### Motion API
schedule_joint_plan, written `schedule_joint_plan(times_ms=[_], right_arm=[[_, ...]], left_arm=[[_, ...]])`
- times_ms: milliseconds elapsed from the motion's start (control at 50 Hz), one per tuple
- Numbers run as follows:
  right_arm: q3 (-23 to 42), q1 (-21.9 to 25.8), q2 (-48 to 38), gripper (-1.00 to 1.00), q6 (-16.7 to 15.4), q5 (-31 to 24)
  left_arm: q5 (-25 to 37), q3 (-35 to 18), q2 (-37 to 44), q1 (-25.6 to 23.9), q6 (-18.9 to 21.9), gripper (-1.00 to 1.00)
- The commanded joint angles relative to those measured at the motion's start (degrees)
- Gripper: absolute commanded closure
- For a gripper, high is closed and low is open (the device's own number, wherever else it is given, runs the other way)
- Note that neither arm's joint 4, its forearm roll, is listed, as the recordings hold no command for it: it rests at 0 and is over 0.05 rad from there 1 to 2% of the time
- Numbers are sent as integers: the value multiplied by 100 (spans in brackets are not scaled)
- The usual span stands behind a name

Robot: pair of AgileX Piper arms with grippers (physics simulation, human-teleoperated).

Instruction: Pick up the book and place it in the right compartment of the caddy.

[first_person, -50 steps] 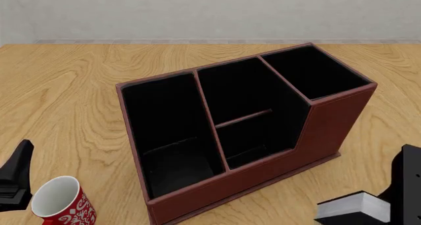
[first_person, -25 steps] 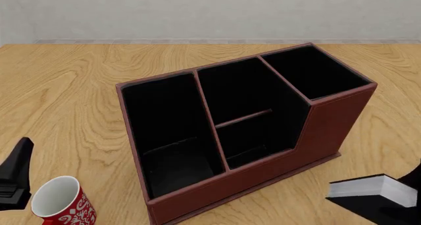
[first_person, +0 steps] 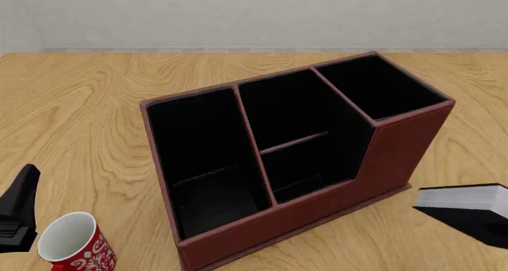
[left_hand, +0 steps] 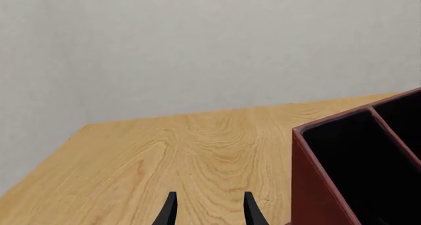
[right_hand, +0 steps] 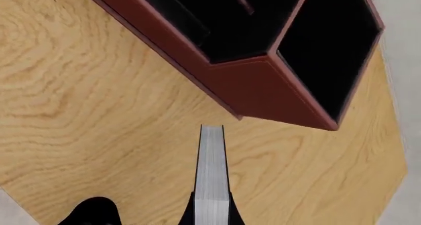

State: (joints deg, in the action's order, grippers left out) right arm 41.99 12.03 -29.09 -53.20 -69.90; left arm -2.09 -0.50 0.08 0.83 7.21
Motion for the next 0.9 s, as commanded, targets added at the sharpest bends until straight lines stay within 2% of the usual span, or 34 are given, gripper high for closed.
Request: schedule_joint_plan(times_ms=[20,100,340,520,560,640,700,900], right_arm=[[343,-287,83,100,-115,0],[453,-433,101,100,-243,0],[769,-669,61,100,-372,0],[1246,-785,-137,100,-411,0],[1370,-833,-190,100,-520,0],[1652,-745,-338,100,-468,0],[1771,-780,-434,100,-577,0],[2220,-632,-703,100,-618,0]], left_arm=[[-14,-18,6,-17,-2,-100],[-6,-39,6,-21,-3,-100],[1,-93,33,-38,5,-100],[-4,-98,31,-46,-2,-100],[-16,-111,50,-57,2,-100],[-64,-130,107,-36,-10,-100],[-41,-127,92,-40,-10,-100],[-24,-142,90,11,2,-100]])
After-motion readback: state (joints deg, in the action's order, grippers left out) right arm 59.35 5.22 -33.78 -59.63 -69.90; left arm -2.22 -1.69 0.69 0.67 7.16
